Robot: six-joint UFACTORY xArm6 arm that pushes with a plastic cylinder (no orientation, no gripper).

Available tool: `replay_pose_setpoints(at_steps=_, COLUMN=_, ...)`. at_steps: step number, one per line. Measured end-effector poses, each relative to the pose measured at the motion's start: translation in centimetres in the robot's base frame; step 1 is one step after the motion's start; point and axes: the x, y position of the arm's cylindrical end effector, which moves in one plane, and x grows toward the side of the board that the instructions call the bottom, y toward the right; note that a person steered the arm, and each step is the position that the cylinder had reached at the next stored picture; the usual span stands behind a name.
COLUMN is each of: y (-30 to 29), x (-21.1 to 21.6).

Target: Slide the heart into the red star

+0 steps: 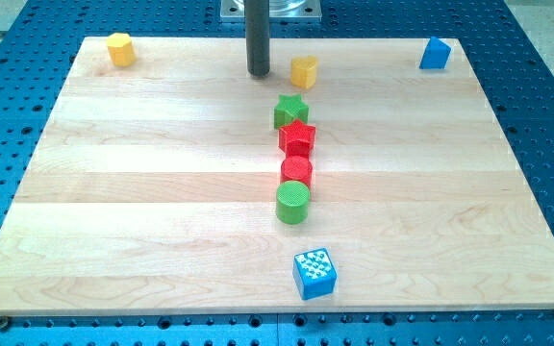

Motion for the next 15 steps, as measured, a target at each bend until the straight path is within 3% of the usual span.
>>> replay_pose_setpoints(at_steps=3, y=2.5, x=-0.4)
replay_pose_setpoints(at_steps=11, y=2.7, x=0.5)
replay_pose_setpoints(at_steps=13, y=7.9, x=-0.7)
replay_pose_setpoints(at_steps=15, y=6.8, x=-0.7)
